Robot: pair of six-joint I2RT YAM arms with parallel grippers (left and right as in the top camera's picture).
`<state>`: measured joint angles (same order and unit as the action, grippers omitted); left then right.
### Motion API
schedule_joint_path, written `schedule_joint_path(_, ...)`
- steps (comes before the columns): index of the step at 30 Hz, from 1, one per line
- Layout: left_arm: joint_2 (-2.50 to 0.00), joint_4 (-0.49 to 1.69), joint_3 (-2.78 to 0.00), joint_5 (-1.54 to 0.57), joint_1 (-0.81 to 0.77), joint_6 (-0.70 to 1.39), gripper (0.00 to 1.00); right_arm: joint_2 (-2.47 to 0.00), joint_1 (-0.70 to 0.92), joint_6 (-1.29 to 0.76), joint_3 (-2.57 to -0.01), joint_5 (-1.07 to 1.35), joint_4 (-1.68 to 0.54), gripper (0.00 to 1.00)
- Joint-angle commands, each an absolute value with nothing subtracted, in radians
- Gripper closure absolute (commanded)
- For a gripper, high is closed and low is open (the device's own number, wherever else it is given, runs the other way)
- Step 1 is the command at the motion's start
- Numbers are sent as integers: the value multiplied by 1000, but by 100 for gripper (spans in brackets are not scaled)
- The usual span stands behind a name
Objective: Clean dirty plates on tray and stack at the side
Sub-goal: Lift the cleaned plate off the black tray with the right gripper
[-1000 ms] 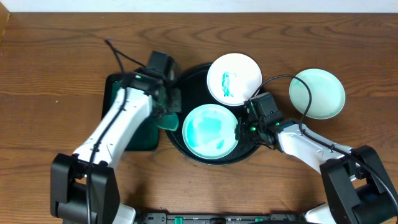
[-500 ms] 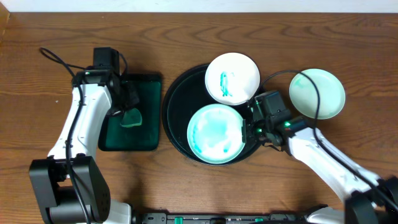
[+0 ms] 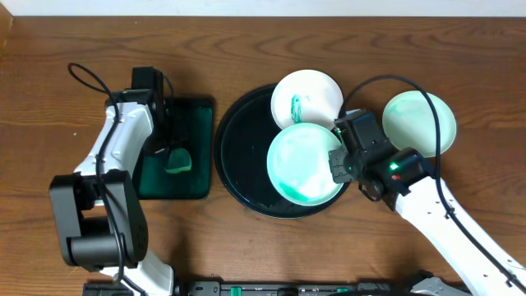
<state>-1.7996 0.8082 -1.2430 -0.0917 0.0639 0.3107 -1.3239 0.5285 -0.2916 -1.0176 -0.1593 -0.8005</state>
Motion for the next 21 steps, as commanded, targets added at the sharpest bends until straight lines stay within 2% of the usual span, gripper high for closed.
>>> schedule_joint_path(1, -1800, 803, -1248, -97, 67, 315, 93, -1309, 599, -271, -1112, -413, -842, 99)
schedule_joint_path(8, -1800, 804, -1248, -97, 67, 315, 92, -1309, 737, -192, -1196, -727, -883, 99)
schedule_joint_path(17, -1800, 807, -1248, -97, 67, 315, 92, -1309, 886, -106, -1199, -931, -883, 99)
schedule_joint_path(21, -1800, 808, -1248, -97, 67, 315, 92, -1309, 946, 12, -1199, -1089, -874, 99)
